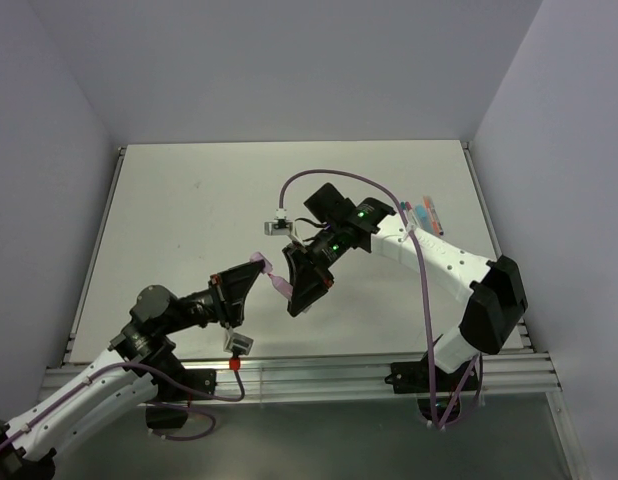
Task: Insert the pens into the pen caps
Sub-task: Insert the pen cap onto the pen.
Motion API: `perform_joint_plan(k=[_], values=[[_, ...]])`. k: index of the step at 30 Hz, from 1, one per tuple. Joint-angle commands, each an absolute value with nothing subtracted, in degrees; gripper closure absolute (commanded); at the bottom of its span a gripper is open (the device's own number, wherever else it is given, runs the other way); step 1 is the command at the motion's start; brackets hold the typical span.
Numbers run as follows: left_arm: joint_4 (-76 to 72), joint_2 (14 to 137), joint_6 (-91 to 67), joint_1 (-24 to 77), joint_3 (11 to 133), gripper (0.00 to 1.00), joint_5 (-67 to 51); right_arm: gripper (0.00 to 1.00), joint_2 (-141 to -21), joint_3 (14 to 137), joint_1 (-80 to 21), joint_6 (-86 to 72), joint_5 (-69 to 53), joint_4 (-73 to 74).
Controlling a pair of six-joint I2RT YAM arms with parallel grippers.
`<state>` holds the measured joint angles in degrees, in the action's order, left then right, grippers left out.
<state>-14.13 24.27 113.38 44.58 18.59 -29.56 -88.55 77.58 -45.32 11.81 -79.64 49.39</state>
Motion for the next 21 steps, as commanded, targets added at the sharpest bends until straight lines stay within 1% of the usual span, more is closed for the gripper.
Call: perform_joint_plan(k=[1, 8, 15, 21], values=[[-17.4, 24.52, 119.36, 44.3, 20.04, 1.0, -29.8, 1.0, -89.03, 78.4, -44.74, 12.57, -82.09, 49.92], [-14.94, 24.26, 118.3, 44.3, 21.97, 1.0, -28.48, 1.0, -89.12, 77.96, -43.68, 13.01, -81.91, 49.92], [-16.96, 25.4, 117.16, 44.3, 22.94, 1.0, -27.16, 1.0, -89.74, 78.13, -43.59, 12.92, -82.09, 50.01], [-15.21, 24.53, 117.77, 44.3, 22.5, 1.0, -28.65, 1.0, -90.26, 79.62, -43.59, 12.57, -82.18, 49.92]])
